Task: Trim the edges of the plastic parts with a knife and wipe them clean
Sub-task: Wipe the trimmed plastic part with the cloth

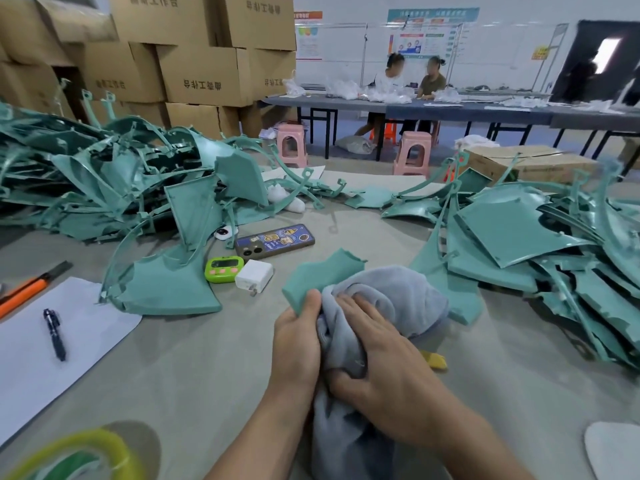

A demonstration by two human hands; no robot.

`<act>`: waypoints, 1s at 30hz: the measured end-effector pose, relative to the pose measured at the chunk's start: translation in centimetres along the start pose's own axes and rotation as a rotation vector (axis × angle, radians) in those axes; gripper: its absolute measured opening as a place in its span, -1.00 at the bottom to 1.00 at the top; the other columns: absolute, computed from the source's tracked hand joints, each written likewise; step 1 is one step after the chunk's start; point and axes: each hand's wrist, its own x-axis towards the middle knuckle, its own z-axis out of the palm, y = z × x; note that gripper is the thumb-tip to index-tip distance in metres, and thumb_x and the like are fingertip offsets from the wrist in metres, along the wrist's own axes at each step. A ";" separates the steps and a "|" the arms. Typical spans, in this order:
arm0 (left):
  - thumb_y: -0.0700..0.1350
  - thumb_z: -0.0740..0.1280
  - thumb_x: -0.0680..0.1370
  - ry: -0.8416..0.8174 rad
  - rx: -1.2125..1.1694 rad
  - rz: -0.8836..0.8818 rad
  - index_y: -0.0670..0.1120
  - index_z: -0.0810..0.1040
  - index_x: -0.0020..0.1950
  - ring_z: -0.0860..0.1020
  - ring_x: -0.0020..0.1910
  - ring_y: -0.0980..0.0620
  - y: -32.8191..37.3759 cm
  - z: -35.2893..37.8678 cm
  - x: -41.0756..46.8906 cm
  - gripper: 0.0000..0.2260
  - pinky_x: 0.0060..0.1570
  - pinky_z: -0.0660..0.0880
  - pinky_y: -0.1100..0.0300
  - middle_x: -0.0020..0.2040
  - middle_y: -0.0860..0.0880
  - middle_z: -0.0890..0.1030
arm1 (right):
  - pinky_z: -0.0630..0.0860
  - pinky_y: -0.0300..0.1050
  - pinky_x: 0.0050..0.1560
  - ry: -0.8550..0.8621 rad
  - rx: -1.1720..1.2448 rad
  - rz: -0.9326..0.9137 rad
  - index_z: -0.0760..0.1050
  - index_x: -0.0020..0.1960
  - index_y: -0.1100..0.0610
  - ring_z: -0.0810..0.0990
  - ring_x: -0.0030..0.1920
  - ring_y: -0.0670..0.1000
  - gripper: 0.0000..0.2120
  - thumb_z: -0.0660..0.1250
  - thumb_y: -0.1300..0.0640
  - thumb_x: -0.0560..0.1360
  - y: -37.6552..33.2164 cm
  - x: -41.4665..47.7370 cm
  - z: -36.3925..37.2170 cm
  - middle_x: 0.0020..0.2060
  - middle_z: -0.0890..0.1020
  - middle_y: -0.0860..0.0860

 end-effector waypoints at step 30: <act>0.23 0.26 0.51 -0.233 0.152 0.195 -0.04 0.69 -0.06 0.70 -0.04 -0.07 -1.0 0.5 -1.5 -0.62 -0.02 0.62 -0.03 -0.12 -0.05 0.74 | 0.41 -0.40 0.28 0.280 0.507 0.002 0.51 0.44 -0.02 0.50 0.38 -0.20 -0.20 0.27 0.37 0.22 0.3 -0.6 -0.7 0.30 0.61 -0.24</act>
